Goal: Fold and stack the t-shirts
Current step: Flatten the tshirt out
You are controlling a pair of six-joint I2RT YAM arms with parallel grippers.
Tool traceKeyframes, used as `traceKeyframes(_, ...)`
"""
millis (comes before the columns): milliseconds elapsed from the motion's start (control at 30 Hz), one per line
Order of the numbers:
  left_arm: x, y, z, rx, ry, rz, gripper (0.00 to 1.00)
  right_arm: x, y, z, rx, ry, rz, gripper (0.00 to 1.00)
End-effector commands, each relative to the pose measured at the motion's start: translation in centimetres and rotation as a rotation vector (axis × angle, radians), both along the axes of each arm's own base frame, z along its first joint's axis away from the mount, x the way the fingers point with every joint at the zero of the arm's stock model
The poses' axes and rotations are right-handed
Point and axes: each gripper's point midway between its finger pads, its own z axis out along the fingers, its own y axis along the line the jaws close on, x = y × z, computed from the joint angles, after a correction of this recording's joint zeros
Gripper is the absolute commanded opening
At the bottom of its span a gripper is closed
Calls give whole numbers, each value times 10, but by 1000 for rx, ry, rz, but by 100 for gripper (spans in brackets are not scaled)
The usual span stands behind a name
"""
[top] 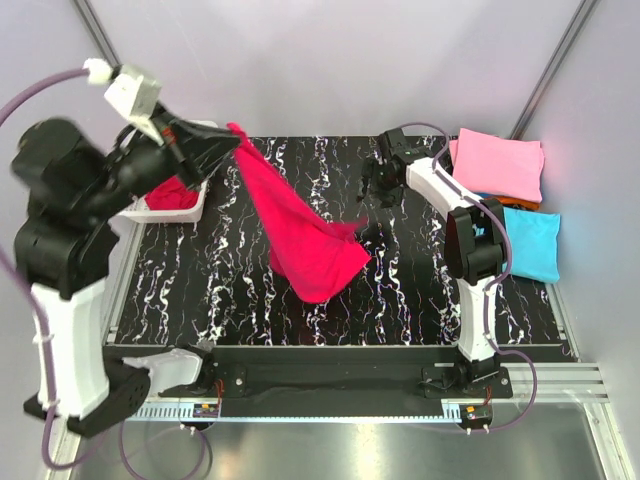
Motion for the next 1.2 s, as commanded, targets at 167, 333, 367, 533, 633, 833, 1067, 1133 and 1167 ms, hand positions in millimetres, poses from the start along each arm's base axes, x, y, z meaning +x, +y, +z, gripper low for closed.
traceKeyframes(167, 29, 28, -47, 60, 80, 220, 10, 22, -5, 71, 11, -158, -10, 77)
traceKeyframes(333, 37, 36, -69, 88, 136, 277, 11, 14, 12, 64, 82, -105, 56, 77)
traceKeyframes(367, 39, 36, -71, 89, 143, 280, 11, 9, 18, 61, 106, -81, 82, 77)
traceKeyframes(533, 56, 38, -86, 96, 205, 331, 10, -18, 42, 31, 98, -4, 188, 77)
traceKeyframes(633, 63, 37, -88, 93, 226, 346, 10, -35, 56, 7, 120, 73, 240, 76)
traceKeyframes(833, 73, 39, -93, 97, 254, 376, 10, -66, 76, -23, 116, 178, 323, 74)
traceKeyframes(1067, 87, 54, -97, 79, 289, 496, 10, -107, 60, -44, -51, 251, 340, 69)
traceKeyframes(1133, 92, 56, -101, 81, 300, 517, 10, -111, 51, -33, -82, 219, 307, 70)
traceKeyframes(1167, 93, 55, -103, 80, 308, 517, 9, -119, 37, -43, -132, 238, 263, 70)
